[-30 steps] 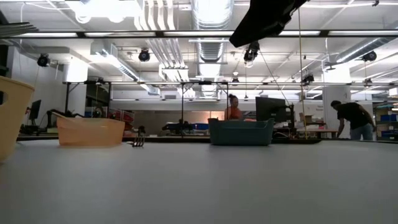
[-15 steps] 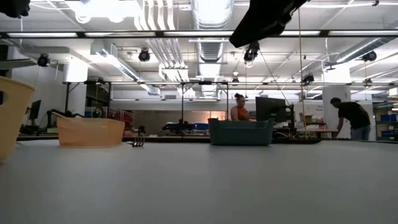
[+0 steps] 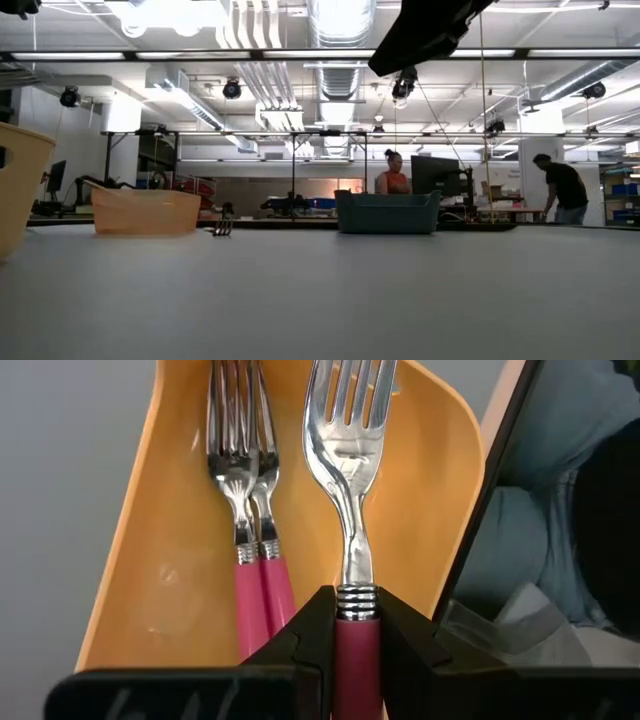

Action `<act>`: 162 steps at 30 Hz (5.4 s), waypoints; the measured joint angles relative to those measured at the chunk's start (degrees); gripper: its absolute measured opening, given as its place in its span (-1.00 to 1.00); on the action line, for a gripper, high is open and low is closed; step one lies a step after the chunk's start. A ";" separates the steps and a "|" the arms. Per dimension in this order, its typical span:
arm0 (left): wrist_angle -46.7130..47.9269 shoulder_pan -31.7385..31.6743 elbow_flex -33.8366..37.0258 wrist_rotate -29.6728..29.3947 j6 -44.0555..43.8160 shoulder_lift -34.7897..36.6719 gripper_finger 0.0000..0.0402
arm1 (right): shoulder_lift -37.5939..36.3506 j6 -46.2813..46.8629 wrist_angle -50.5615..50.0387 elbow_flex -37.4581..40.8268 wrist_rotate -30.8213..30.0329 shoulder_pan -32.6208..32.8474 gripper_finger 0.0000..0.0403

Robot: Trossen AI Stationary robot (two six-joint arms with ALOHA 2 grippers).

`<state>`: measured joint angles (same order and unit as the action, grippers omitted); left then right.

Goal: Sort silverware by color (type)
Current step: Put the pink fork into the yellow bin, then put the orange fork into the blue bin

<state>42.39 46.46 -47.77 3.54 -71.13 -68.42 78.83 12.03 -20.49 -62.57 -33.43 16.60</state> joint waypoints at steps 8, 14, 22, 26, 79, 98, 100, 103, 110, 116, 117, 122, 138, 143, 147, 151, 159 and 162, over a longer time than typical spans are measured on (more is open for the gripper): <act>-0.01 0.00 0.00 0.49 -0.30 0.00 -0.82 | 0.00 1.46 0.22 0.00 0.00 0.01 -0.04; -0.04 0.00 0.00 0.41 -0.35 0.00 -0.82 | 0.00 1.51 0.24 0.00 -0.01 0.01 -0.04; -0.29 0.00 -0.09 0.18 -0.29 -1.85 -0.75 | 0.00 1.51 0.24 0.00 0.00 0.02 -0.04; -0.67 0.00 -0.09 1.26 1.17 -4.16 -0.71 | 0.00 1.51 0.24 0.00 0.00 0.02 -0.04; -14.44 -32.27 -0.13 -28.57 77.48 6.64 -0.80 | 0.02 4.07 15.41 0.13 -0.11 -4.67 -0.04; -13.92 -48.03 -0.13 -26.15 90.69 6.66 -0.80 | 0.16 6.01 10.10 -1.12 0.22 -8.34 -0.04; -13.91 -49.79 -0.13 -23.95 91.89 6.70 -0.80 | 0.54 5.97 10.14 -1.95 0.69 -9.42 -0.04; -13.85 -52.30 -0.11 -23.07 93.13 6.88 -0.80 | 2.10 5.82 10.06 -3.44 0.97 -10.88 -0.04; -13.00 -58.14 -0.09 -22.01 95.60 8.34 -0.80 | 6.75 2.32 9.90 -8.31 3.98 -14.42 -0.04; -13.86 -62.33 -0.08 -18.99 94.82 11.13 -0.80 | 11.81 1.01 6.90 -14.99 8.62 -18.12 -0.04; -14.61 -62.80 -0.09 -18.97 93.89 11.57 -0.80 | 12.88 0.71 5.80 -16.22 8.91 -18.75 -0.04; -16.49 -63.41 -0.09 -18.94 89.36 12.98 -0.80 | 18.64 -2.01 2.73 -22.79 10.26 -21.85 -0.04; -19.89 -63.45 -0.09 -19.49 89.91 13.49 -0.80 | 40.19 -3.10 0.28 -44.16 23.52 -28.76 -0.04; -19.80 -63.45 -0.09 -19.62 89.56 13.90 -0.80 | 48.30 -5.55 -4.79 -54.62 23.45 -28.92 -0.04; -17.76 -63.52 0.04 -20.56 88.82 13.99 -0.80 | 53.89 -6.81 -6.78 -61.28 23.34 -29.02 -0.04; -15.99 -63.49 0.18 -22.84 87.53 14.25 -0.80 | 57.07 -7.84 -7.72 -65.05 23.18 -29.17 -0.04; -17.32 -63.39 3.13 -23.70 81.04 17.10 -0.80 | 58.32 -8.16 -5.05 -65.15 23.41 -29.62 -0.04; -17.77 -63.41 4.43 -23.71 77.91 18.15 -0.80 | 58.38 -7.30 -3.29 -64.48 23.36 -29.78 -0.04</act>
<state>24.62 -16.95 -43.34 -20.16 6.78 -50.27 137.20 4.73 -23.79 -127.04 -10.07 -13.18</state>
